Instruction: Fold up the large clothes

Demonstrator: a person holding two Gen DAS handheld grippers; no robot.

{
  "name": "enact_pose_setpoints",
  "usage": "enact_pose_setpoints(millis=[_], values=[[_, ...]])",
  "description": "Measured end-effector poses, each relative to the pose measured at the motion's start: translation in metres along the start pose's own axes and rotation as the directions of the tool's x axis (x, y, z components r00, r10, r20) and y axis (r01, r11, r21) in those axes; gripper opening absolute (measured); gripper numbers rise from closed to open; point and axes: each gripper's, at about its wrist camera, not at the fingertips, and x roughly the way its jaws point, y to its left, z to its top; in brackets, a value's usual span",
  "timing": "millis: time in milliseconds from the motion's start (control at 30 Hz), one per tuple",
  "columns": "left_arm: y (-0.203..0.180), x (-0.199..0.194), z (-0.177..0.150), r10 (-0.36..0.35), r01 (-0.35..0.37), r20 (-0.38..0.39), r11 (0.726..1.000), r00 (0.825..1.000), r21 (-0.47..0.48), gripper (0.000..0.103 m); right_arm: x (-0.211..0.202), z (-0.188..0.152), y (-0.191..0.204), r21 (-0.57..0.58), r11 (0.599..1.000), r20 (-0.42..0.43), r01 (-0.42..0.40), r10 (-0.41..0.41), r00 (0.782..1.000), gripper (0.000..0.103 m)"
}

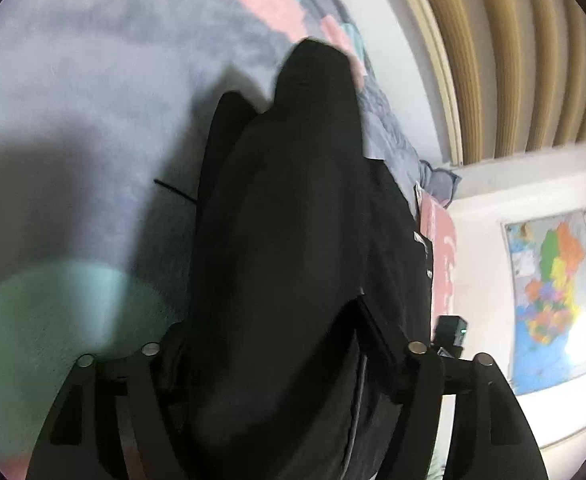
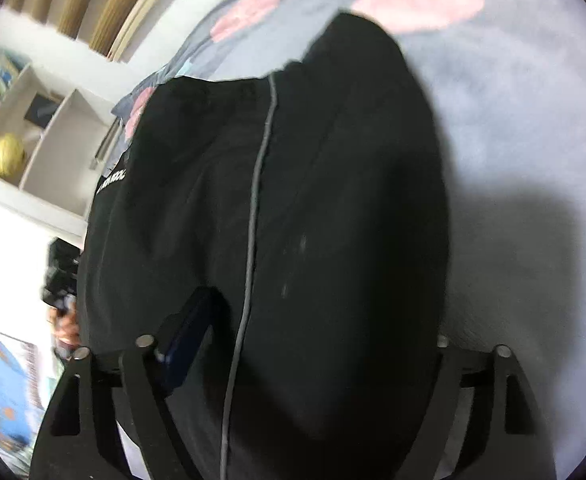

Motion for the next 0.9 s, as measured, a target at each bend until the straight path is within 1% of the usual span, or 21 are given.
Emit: enact_pose_setpoints(millis=[33, 100, 133, 167, 200, 233, 267, 300, 367, 400, 433, 500, 567, 633, 700, 800, 900], values=[[0.0, 0.005, 0.0, 0.009, -0.009, -0.002, 1.0, 1.0, -0.004, 0.074, 0.004, 0.001, 0.0, 0.005, 1.0, -0.005, -0.005, 0.005, 1.0, 0.09], [-0.005, 0.007, -0.002, 0.032, -0.032, 0.009, 0.999, 0.999, 0.017, 0.074, 0.008, 0.004, 0.004, 0.001, 1.0, 0.001, 0.005, -0.005, 1.0, 0.09], [-0.01, 0.006, -0.005, 0.048, -0.049, 0.024, 0.998, 0.999, 0.041, 0.067, 0.006, 0.002, 0.007, -0.015, 1.0, 0.014, 0.016, -0.015, 1.0, 0.086], [-0.016, 0.002, -0.01, 0.066, -0.069, 0.045, 0.995, 0.997, 0.07, 0.059, 0.001, 0.0, 0.01, -0.026, 0.999, 0.025, 0.022, -0.022, 0.999, 0.078], [-0.022, -0.003, -0.015, 0.077, -0.083, 0.071, 0.992, 0.995, 0.098, 0.042, -0.005, -0.004, 0.016, -0.046, 0.998, 0.052, 0.037, -0.035, 0.998, 0.071], [-0.026, -0.009, -0.018, 0.071, -0.081, 0.087, 0.99, 0.994, 0.118, 0.034, -0.011, -0.007, 0.021, -0.065, 0.997, 0.076, 0.047, -0.042, 0.996, 0.058], [-0.033, -0.017, -0.025, 0.051, -0.066, 0.108, 0.988, 0.993, 0.139, 0.032, -0.018, -0.01, 0.027, -0.08, 0.995, 0.104, 0.051, -0.042, 0.994, 0.049], [-0.042, -0.025, -0.031, 0.025, -0.045, 0.125, 0.986, 0.992, 0.158, 0.03, -0.03, -0.016, 0.035, -0.091, 0.995, 0.136, 0.044, -0.031, 0.99, 0.045], [-0.065, -0.044, -0.047, -0.027, -0.005, 0.15, 0.978, 0.988, 0.211, 0.028, -0.048, -0.026, 0.053, -0.106, 0.994, 0.173, 0.032, -0.013, 0.985, 0.039], [-0.071, -0.053, -0.052, -0.042, 0.006, 0.155, 0.973, 0.987, 0.23, 0.028, -0.058, -0.032, 0.064, -0.122, 0.992, 0.191, 0.029, -0.005, 0.982, 0.038], [-0.088, -0.065, -0.065, -0.059, 0.014, 0.165, 0.965, 0.985, 0.263, 0.027, -0.068, -0.039, 0.076, -0.141, 0.99, 0.202, 0.028, 0.001, 0.979, 0.036], [-0.109, -0.084, -0.081, -0.069, 0.012, 0.179, 0.953, 0.981, 0.303, 0.027, -0.085, -0.054, 0.101, -0.172, 0.984, 0.214, 0.035, 0.003, 0.977, 0.035], [-0.131, -0.112, -0.104, -0.081, 0.008, 0.199, 0.939, 0.977, 0.345, 0.027, -0.106, -0.077, 0.132, -0.213, 0.975, 0.23, 0.062, -0.011, 0.973, 0.035], [-0.151, -0.138, -0.129, -0.097, 0.009, 0.219, 0.928, 0.971, 0.373, 0.027, -0.124, -0.094, 0.153, -0.231, 0.97, 0.243, 0.069, -0.011, 0.97, 0.035], [-0.158, -0.165, -0.149, -0.114, 0.017, 0.228, 0.921, 0.967, 0.39, 0.027, -0.149, -0.118, 0.175, -0.247, 0.966, 0.262, 0.07, -0.003, 0.965, 0.035], [-0.159, -0.197, -0.181, -0.132, 0.028, 0.231, 0.912, 0.964, 0.408, 0.027, -0.175, -0.144, 0.198, -0.264, 0.96, 0.267, 0.092, -0.018, 0.963, 0.035], [-0.153, -0.214, -0.213, -0.121, 0.026, 0.22, 0.919, 0.968, 0.394, 0.028, -0.183, -0.168, 0.211, -0.26, 0.958, 0.242, 0.12, -0.055, 0.969, 0.035]])
